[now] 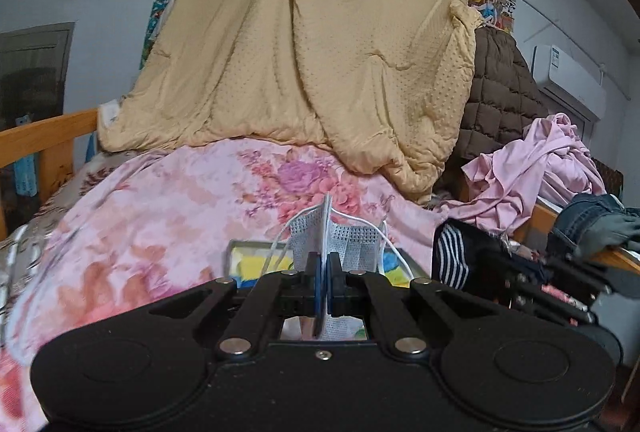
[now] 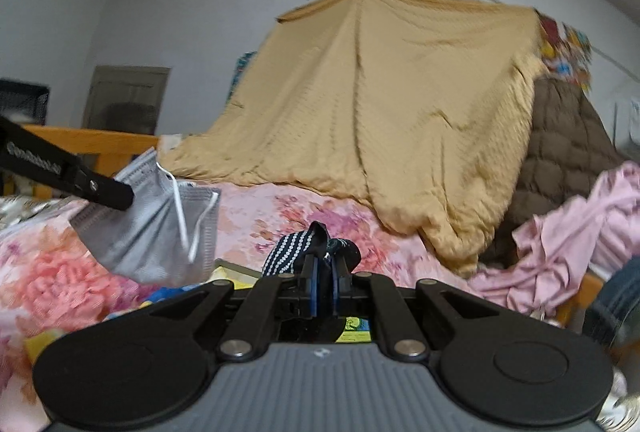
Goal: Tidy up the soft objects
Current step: 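Lift the mask and sock and carry both over the painted tray, then open the left tool over the tray while the right tool releases the black sock there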
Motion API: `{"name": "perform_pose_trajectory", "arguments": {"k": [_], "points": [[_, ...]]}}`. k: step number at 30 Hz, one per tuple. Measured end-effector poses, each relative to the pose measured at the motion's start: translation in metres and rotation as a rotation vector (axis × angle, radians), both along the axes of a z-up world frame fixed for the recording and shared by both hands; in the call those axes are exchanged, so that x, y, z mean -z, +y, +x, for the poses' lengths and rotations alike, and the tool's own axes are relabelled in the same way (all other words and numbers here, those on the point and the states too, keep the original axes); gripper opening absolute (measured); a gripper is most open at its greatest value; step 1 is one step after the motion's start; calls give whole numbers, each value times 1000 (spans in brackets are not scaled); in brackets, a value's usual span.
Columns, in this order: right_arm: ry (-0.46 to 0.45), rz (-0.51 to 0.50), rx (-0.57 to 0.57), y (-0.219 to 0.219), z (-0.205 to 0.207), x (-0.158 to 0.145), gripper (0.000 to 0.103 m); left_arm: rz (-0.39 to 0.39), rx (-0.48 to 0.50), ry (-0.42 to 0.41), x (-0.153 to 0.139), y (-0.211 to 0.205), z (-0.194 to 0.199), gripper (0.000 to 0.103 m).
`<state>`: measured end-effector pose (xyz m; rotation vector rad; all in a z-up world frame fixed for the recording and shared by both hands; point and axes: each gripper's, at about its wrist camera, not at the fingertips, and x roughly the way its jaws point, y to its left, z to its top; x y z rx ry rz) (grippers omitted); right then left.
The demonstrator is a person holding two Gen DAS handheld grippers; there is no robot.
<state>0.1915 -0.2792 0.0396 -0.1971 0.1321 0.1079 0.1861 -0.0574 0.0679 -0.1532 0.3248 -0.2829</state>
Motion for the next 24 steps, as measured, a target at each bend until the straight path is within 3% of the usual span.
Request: {"name": "perform_pose_trajectory", "arguments": {"k": [6, 12, 22, 24], "points": [[65, 138, 39, -25, 49, 6, 7, -29, 6, 47, 6, -33, 59, 2], [182, 180, 69, -35, 97, 30, 7, -14, -6, 134, 22, -56, 117, 2], [401, 294, 105, -52, 135, 59, 7, -20, -8, 300, 54, -77, 179, 2], [425, 295, 106, -52, 137, 63, 7, 12, -3, 334, 65, -84, 187, 2]]}}
